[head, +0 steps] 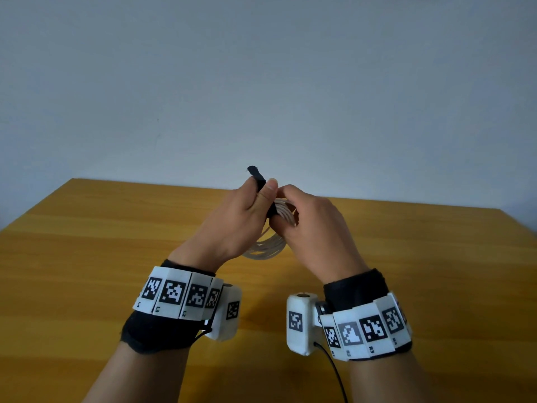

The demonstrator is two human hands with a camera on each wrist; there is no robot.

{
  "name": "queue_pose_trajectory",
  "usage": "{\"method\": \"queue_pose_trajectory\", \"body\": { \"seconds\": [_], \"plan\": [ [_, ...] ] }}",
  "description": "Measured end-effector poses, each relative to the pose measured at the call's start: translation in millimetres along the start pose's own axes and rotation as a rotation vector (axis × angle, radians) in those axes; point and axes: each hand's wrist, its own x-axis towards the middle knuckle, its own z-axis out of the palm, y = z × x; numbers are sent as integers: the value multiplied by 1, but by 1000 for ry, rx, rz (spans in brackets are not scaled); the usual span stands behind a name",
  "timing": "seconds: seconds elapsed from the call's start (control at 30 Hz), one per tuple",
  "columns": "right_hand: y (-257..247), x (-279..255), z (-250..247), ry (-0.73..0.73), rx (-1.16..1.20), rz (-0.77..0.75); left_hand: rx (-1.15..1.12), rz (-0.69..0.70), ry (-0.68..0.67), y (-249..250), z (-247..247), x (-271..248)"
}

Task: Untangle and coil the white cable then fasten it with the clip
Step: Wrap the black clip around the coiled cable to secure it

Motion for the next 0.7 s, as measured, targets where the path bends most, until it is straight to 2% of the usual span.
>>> {"method": "queue_pose_trajectory", "body": {
  "seconds": [0.17, 0.37, 0.5, 0.7],
  "plan": [
    [-2, 0, 1, 25, -81, 26, 32, -27, 5, -3, 2, 3],
    [-1, 1, 8, 171, 24, -7, 44, -61, 7, 0, 1, 2],
    [1, 1, 12, 158, 122, -2, 80, -69, -23, 2, 2, 2],
    [-2, 1, 12, 98, 146, 36, 28, -87, -34, 0, 4, 3]
  ]
}}
